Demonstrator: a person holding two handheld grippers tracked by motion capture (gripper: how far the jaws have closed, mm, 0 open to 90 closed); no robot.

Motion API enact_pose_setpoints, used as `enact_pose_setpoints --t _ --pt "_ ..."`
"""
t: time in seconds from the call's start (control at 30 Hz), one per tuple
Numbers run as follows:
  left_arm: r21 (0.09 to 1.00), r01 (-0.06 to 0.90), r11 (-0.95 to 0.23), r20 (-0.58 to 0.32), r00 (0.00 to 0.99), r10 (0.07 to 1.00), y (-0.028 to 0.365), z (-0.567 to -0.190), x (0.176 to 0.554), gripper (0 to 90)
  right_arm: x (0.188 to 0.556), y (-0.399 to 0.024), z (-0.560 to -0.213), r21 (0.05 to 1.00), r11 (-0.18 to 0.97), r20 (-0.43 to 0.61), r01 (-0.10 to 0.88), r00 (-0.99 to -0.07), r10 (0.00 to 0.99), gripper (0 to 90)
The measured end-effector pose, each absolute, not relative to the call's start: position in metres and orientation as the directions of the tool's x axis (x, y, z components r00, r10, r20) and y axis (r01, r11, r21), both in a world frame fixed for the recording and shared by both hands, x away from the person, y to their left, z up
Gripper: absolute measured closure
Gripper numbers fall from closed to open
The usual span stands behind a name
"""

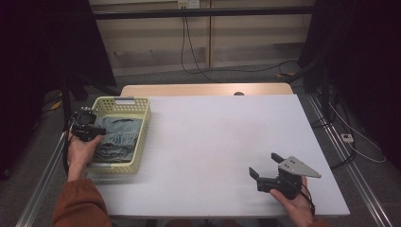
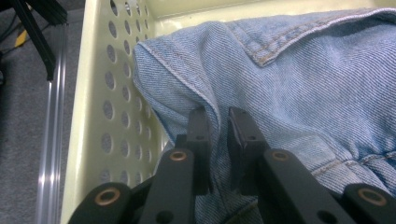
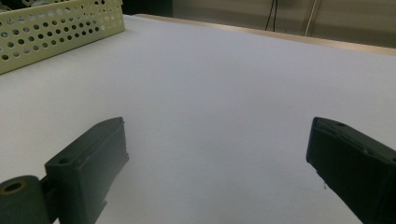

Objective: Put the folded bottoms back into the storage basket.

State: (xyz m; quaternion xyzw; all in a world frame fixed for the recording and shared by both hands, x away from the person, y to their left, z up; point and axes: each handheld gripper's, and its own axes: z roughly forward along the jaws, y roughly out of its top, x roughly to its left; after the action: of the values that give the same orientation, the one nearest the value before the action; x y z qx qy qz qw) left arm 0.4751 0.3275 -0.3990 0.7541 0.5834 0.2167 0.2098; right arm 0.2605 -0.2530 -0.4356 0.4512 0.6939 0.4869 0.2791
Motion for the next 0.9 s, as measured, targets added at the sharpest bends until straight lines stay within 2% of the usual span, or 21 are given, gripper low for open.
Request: enact_pose_setpoints --t 0.4,0.47,0.63,0.9 --pt "0.526 0.819 -0.231 0.051 0.24 0.969 0.3281 -0.407 0.481 75.7 0.2604 -0.2541 -0.4359 0.929 0.121 0.049 0.351 -0.439 0.897 5.3" --pt "0.53 0.817 -0.227 0.044 0.24 0.97 0.3284 -0.4082 0.4814 72.0 0.2604 -0.2533 -0.436 0.927 0.119 0.054 0.355 -0.44 0.896 5.3" --pt "0.529 0.811 -0.248 0.06 0.256 0.965 0.3284 -0.4081 0.4813 71.0 0.2601 -0.2529 -0.4357 0.927 0.117 0.057 0.357 -0.442 0.895 5.3" --pt "0.567 0.792 -0.227 0.04 0.249 0.968 0.3308 -0.4027 0.4786 61.7 0.2602 -0.254 -0.4358 0.927 0.118 0.056 0.355 -0.443 0.895 5.3"
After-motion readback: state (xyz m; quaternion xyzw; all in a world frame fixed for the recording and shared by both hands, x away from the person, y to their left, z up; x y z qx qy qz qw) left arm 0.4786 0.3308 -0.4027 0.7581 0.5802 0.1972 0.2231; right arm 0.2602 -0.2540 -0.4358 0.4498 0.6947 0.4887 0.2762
